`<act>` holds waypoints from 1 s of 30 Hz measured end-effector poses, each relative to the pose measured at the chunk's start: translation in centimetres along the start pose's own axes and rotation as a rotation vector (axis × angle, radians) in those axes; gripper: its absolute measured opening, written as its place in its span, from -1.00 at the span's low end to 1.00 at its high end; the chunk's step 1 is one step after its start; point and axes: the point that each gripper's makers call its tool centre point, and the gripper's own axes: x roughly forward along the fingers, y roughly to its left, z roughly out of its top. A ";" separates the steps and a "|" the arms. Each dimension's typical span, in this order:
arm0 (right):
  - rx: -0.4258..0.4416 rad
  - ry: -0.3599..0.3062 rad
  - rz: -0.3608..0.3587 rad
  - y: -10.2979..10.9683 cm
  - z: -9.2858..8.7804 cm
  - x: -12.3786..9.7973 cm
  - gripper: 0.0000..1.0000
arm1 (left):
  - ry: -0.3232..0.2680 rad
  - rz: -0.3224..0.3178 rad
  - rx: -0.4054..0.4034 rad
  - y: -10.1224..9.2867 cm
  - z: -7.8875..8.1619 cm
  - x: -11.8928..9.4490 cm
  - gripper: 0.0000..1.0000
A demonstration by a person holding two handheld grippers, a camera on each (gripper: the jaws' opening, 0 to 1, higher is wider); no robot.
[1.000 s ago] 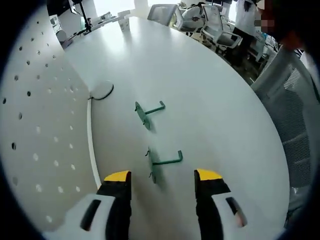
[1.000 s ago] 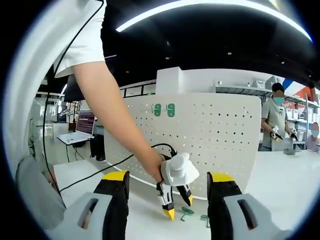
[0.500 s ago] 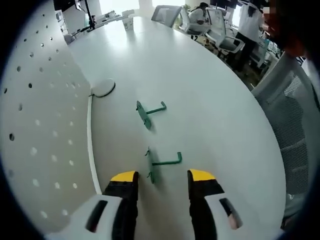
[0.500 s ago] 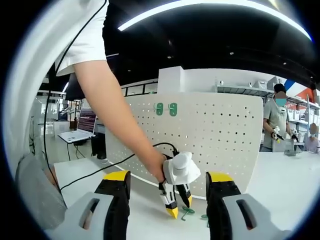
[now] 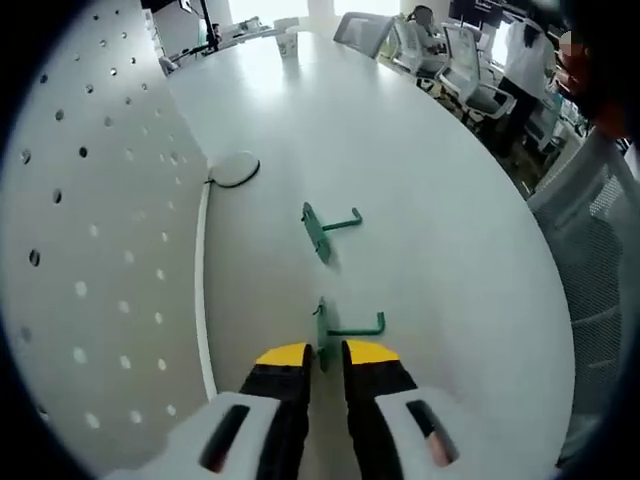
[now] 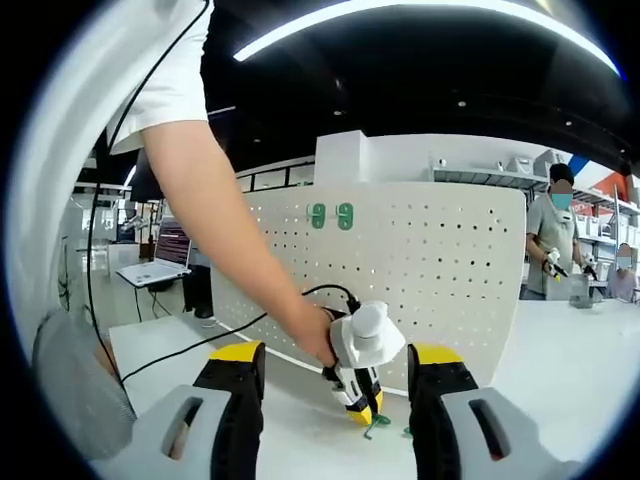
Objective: Insert the hook assembly into the mounting plate slot until the hook locks in place.
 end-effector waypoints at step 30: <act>0.024 -0.012 -0.009 -0.4 0.2 -0.1 0.09 | -0.086 0.056 -0.047 1.1 0.8 -1.1 -0.95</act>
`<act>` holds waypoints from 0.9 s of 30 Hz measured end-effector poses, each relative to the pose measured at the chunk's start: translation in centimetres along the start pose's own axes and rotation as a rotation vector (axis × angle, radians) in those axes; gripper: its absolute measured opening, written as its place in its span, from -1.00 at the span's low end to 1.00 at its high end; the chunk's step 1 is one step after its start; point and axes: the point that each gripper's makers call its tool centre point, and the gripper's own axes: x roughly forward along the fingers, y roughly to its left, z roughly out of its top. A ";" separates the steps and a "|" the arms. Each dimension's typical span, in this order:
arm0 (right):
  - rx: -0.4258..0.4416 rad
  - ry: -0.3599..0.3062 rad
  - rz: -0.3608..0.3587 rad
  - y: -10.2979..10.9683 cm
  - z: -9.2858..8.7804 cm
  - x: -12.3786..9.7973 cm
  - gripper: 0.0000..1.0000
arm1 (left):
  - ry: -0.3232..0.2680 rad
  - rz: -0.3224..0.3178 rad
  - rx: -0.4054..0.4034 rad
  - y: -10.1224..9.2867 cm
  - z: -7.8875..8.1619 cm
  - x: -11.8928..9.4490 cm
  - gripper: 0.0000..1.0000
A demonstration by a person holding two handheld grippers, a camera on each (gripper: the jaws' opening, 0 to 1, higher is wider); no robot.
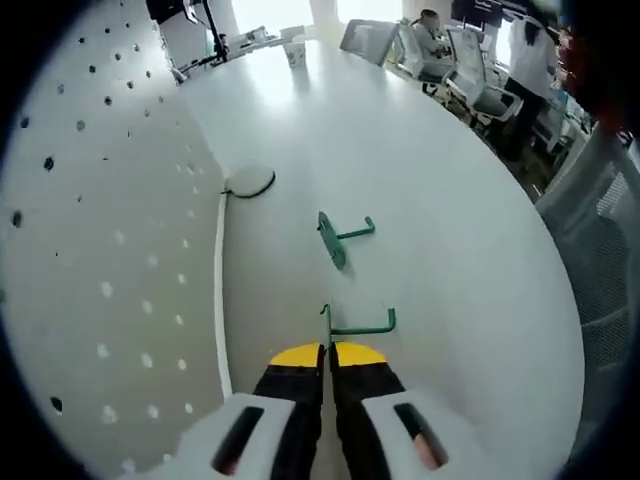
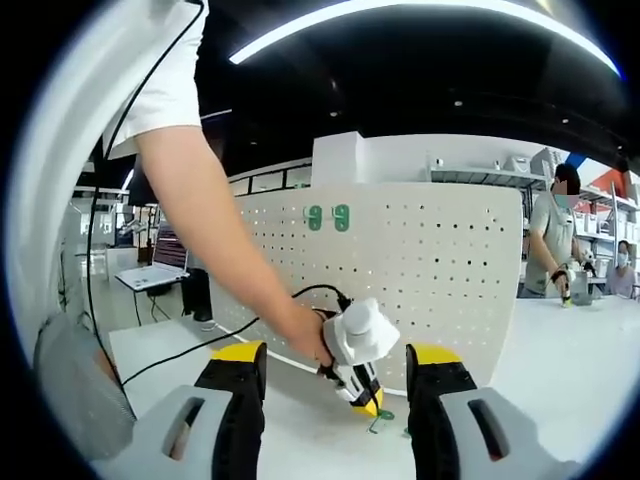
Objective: Insert the hook assembly into the mounting plate slot until the hook locks in place.
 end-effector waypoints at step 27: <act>0.032 -0.038 -0.005 -0.5 1.3 0.0 0.10 | -0.293 0.046 -0.067 -0.7 4.2 -5.2 -0.96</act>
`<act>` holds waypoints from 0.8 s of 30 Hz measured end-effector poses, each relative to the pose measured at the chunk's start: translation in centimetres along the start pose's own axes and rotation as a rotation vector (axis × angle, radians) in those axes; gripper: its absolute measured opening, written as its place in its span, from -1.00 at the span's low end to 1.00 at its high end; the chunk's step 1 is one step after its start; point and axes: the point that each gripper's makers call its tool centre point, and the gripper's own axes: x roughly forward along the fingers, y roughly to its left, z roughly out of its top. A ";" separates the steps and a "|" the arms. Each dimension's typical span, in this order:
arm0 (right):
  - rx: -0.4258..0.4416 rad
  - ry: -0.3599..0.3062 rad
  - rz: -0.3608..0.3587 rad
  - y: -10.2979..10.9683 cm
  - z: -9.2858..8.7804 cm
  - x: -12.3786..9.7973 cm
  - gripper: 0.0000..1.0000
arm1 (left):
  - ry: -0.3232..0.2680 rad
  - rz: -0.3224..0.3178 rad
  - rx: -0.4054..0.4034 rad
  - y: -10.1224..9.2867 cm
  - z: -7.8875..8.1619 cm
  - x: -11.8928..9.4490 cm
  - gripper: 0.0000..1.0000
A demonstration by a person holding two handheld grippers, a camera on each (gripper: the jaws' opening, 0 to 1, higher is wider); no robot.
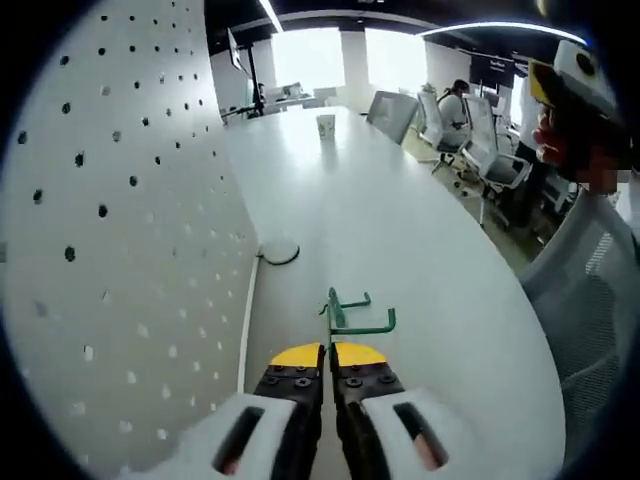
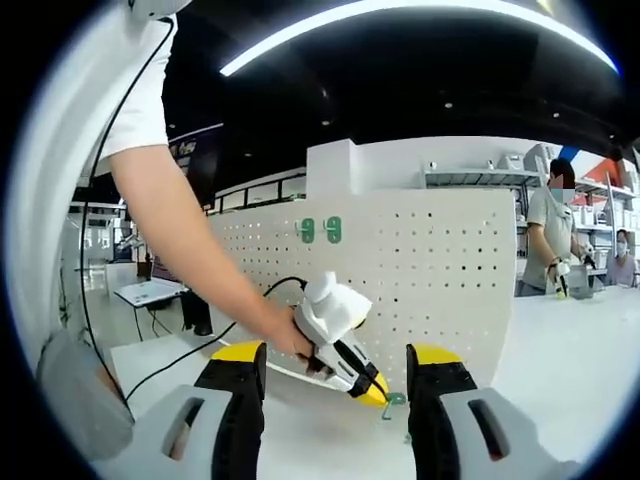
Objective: Insert the hook assembly into the mounting plate slot until the hook locks in place.
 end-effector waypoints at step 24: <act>0.032 -0.060 0.003 0.3 2.7 0.6 0.10 | -0.236 0.117 -0.050 -0.9 4.4 -6.3 -0.96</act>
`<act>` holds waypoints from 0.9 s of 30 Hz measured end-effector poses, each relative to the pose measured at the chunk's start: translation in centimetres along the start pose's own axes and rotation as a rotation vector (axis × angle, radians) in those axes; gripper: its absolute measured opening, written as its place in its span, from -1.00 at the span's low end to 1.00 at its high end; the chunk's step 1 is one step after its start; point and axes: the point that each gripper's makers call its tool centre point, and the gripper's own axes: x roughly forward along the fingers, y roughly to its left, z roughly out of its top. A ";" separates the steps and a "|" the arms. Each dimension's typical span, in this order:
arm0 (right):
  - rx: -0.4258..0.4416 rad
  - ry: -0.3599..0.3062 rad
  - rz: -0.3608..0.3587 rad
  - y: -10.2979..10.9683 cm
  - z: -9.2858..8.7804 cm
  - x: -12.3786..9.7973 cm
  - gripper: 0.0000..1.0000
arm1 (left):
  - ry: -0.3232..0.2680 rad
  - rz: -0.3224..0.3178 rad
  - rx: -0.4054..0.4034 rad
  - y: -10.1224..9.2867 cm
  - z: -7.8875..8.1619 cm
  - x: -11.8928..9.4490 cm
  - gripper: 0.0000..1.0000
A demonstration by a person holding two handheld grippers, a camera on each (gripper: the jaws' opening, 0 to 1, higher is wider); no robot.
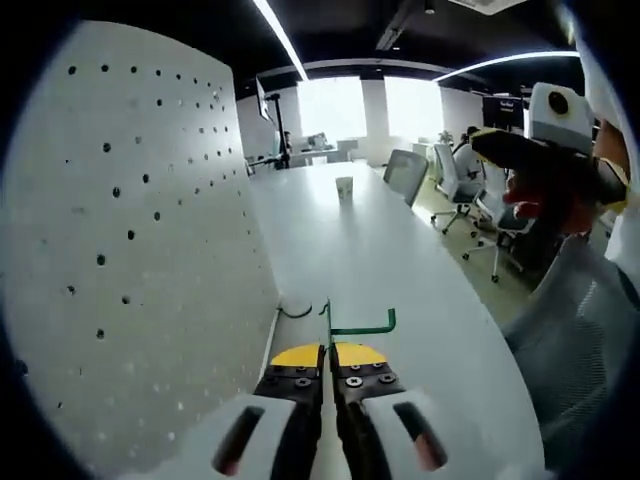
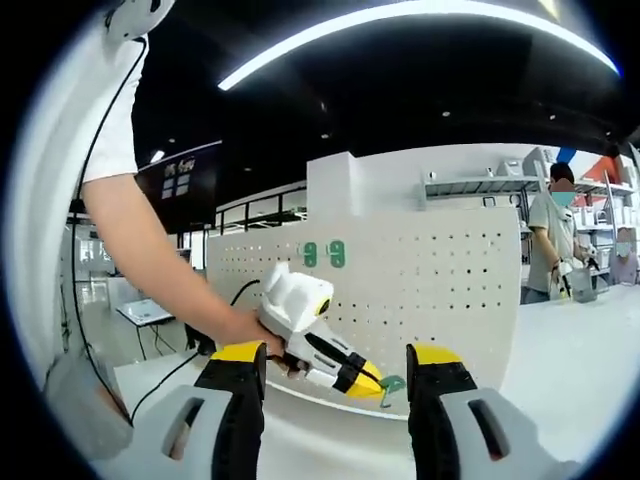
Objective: Insert the hook assembly into the mounting plate slot until the hook locks in place.
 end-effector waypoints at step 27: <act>0.010 -0.028 0.015 1.3 3.1 0.9 0.09 | -0.223 0.139 -0.050 -0.6 4.4 -6.9 -0.95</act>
